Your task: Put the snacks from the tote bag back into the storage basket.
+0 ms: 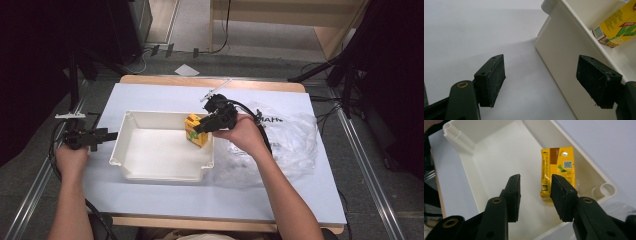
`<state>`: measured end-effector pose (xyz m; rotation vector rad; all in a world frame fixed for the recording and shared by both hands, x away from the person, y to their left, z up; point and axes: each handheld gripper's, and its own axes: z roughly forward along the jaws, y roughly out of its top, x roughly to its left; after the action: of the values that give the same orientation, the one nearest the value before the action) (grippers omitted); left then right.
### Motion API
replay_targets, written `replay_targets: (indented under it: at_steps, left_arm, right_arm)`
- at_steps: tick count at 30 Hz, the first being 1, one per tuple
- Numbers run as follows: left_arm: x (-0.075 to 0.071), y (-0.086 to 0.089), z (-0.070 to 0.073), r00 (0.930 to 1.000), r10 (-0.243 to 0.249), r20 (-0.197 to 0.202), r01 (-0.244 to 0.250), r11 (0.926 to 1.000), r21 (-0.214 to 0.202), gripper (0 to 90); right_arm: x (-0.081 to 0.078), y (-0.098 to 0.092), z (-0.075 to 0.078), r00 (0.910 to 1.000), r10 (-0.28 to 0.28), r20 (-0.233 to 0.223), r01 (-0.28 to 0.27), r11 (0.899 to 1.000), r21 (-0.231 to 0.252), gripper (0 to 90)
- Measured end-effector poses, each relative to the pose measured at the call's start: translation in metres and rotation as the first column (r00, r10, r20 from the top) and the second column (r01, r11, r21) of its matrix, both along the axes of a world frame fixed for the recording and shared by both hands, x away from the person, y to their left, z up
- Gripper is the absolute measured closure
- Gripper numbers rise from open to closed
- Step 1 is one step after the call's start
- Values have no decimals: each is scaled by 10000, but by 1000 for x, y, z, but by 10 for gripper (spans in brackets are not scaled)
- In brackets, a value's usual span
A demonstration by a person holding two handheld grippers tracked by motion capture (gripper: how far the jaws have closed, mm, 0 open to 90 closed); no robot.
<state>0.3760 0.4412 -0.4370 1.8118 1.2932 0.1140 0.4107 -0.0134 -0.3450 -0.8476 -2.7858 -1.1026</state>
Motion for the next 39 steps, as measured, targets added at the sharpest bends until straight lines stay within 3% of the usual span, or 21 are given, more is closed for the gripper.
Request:
replay_targets:
  at_steps: [9,17,25,39]
  left_arm:
    - [-1,0,0,10000,15,-27,-15,10000,49,244]
    - [-1,2,0,10000,-14,95,15,10000,-77,244]
    - [0,0,0,9999,-93,69,93,10000,-5,244]
    - [0,0,1,9999,-85,91,85,10000,-8,244]
  right_arm:
    - [-10,-5,-17,10000,24,-22,-23,9990,437,773]
    - [-13,2,-34,9998,109,-188,-100,9989,469,900]
    - [-12,13,-51,9996,153,-240,-155,9998,-85,900]
    - [-6,10,-58,9996,24,-266,-25,10000,-53,900]
